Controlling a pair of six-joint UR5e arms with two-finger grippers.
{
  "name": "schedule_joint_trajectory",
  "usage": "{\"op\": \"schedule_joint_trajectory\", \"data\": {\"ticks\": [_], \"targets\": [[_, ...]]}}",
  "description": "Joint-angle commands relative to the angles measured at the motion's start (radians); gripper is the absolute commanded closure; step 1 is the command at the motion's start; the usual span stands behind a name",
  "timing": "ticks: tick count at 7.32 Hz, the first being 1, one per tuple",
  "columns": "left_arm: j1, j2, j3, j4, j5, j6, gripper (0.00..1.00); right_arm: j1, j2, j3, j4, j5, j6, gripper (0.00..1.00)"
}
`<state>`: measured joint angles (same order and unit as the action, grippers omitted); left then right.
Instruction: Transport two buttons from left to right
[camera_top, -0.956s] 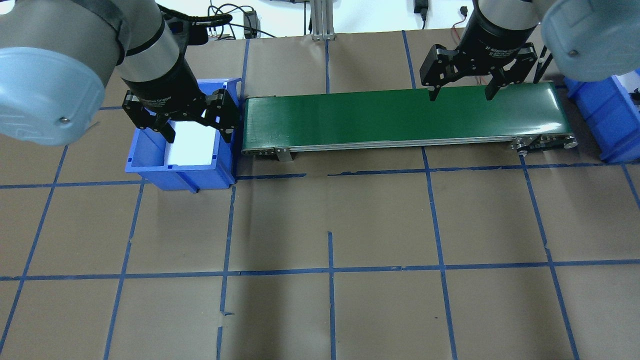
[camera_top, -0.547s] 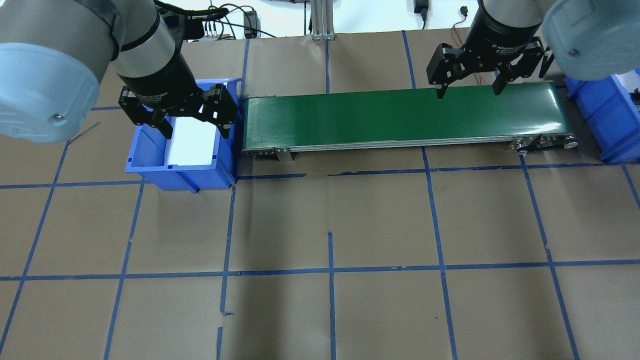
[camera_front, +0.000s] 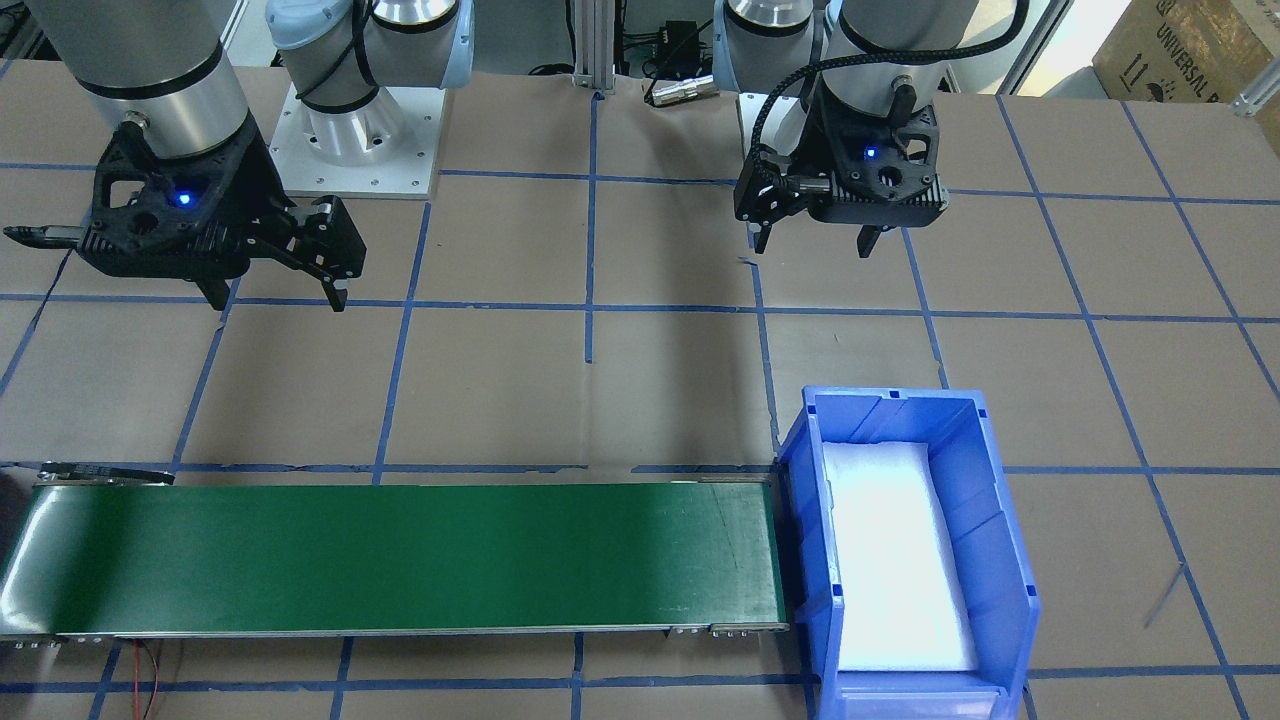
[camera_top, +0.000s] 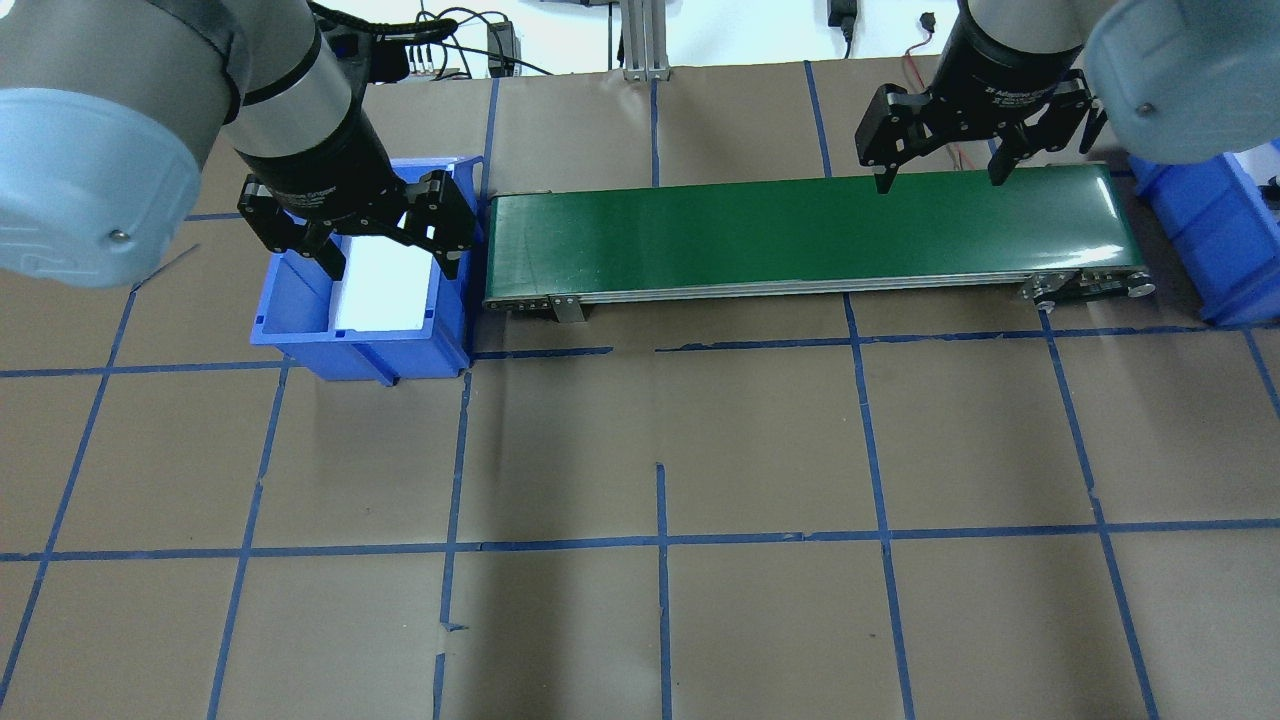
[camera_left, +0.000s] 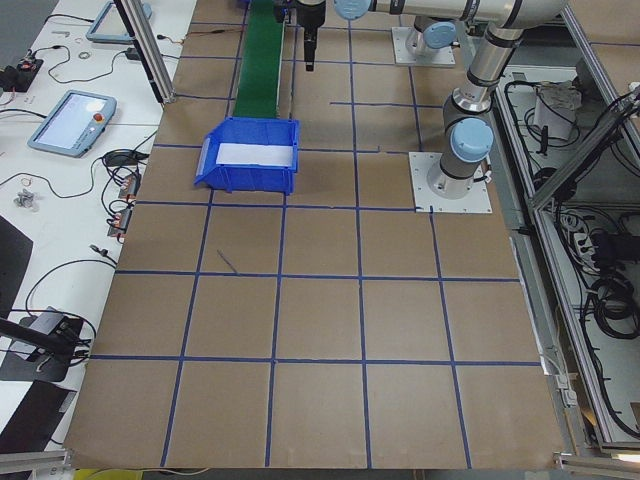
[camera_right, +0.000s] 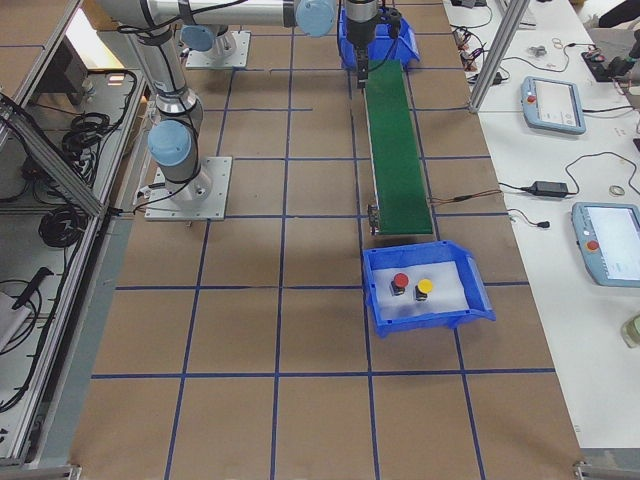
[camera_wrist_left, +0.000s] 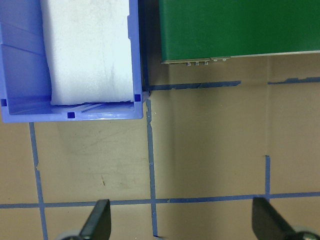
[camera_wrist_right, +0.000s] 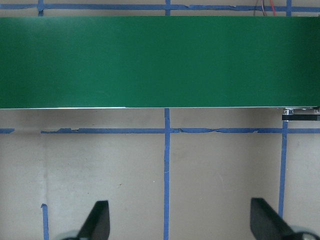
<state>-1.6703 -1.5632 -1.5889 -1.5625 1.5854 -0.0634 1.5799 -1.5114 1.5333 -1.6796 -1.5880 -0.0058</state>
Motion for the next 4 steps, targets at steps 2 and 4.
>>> {"op": "schedule_joint_trajectory", "data": {"ticks": [2,4], "targets": [[0.000,-0.003,0.000,-0.001,-0.001,-0.001,0.00,0.000,-0.001,0.002,0.000,0.005,0.003,0.00],[0.000,-0.005,-0.002,-0.001,-0.001,-0.001,0.00,0.000,0.000,0.005,-0.002,0.002,0.003,0.00]]}}
